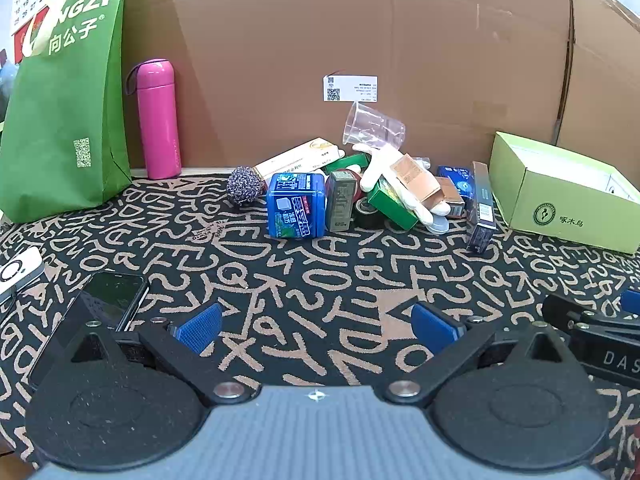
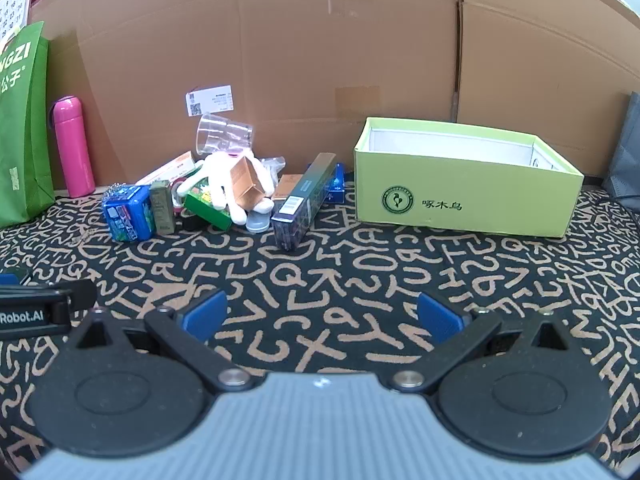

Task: Organize objects
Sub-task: 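Move both grippers toward the pile of items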

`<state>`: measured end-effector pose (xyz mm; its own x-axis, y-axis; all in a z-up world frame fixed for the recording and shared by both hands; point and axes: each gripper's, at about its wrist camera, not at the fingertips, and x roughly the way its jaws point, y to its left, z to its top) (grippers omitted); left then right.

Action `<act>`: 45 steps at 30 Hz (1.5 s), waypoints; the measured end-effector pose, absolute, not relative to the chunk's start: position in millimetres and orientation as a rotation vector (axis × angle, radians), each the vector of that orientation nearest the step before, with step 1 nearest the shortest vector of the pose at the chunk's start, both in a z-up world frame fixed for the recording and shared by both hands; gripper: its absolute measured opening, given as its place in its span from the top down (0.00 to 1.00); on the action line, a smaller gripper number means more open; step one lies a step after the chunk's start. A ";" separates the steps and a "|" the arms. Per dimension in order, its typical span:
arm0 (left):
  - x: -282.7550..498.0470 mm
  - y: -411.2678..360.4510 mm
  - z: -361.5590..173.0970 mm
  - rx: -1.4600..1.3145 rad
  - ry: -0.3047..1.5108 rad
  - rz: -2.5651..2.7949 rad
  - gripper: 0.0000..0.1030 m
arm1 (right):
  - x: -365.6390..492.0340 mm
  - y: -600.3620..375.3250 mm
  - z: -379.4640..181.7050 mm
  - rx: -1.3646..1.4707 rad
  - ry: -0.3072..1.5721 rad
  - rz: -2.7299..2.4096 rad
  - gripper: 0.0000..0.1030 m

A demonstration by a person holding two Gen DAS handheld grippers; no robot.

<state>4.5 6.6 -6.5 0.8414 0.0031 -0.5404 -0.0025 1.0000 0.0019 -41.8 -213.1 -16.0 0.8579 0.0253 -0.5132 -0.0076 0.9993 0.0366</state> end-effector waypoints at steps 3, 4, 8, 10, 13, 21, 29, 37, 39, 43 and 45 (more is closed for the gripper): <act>6.9 6.9 -8.7 0.002 0.580 0.004 0.00 | -39.0 -211.6 -18.3 0.028 0.549 0.022 0.00; 8.0 7.4 -9.4 0.000 0.585 0.006 0.00 | -36.8 -211.0 -19.4 0.027 0.552 0.024 0.00; 11.3 8.6 -12.1 0.001 0.593 0.013 0.00 | -33.2 -210.7 -22.4 0.027 0.561 0.029 0.00; 13.4 9.7 -12.9 0.004 0.596 0.012 0.00 | -30.7 -211.3 -24.0 0.032 0.563 0.028 0.00; 16.3 11.1 -13.4 0.011 0.595 0.019 0.00 | -27.7 -212.3 -24.6 0.038 0.555 0.028 0.00; 30.0 17.5 -18.9 -0.010 0.623 0.028 0.00 | -15.2 -214.7 -28.4 0.052 0.555 0.044 0.00; 61.4 36.7 -10.6 -0.052 0.639 0.025 0.00 | 1.0 -211.0 -31.4 0.036 0.569 0.140 0.00; 137.8 47.6 6.1 -0.045 0.600 0.012 0.04 | 42.9 -207.1 -26.7 0.049 0.610 0.216 0.00; 152.9 48.3 2.0 -0.039 0.615 0.001 0.16 | 54.3 -206.5 -26.9 0.037 0.608 0.209 0.03; 175.3 45.9 -5.4 -0.043 0.638 -0.027 0.35 | 79.7 -200.3 -31.0 0.003 0.600 0.237 0.11; 185.1 41.1 -10.4 -0.011 0.664 -0.036 0.41 | 92.4 -195.9 -32.3 0.013 0.610 0.269 0.14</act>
<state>185.1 41.1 -10.4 0.7868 -0.0370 -0.6161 0.0298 0.9993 -0.0219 92.4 -195.9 -32.3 0.7859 0.2531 -0.5642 -0.2454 0.9651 0.0911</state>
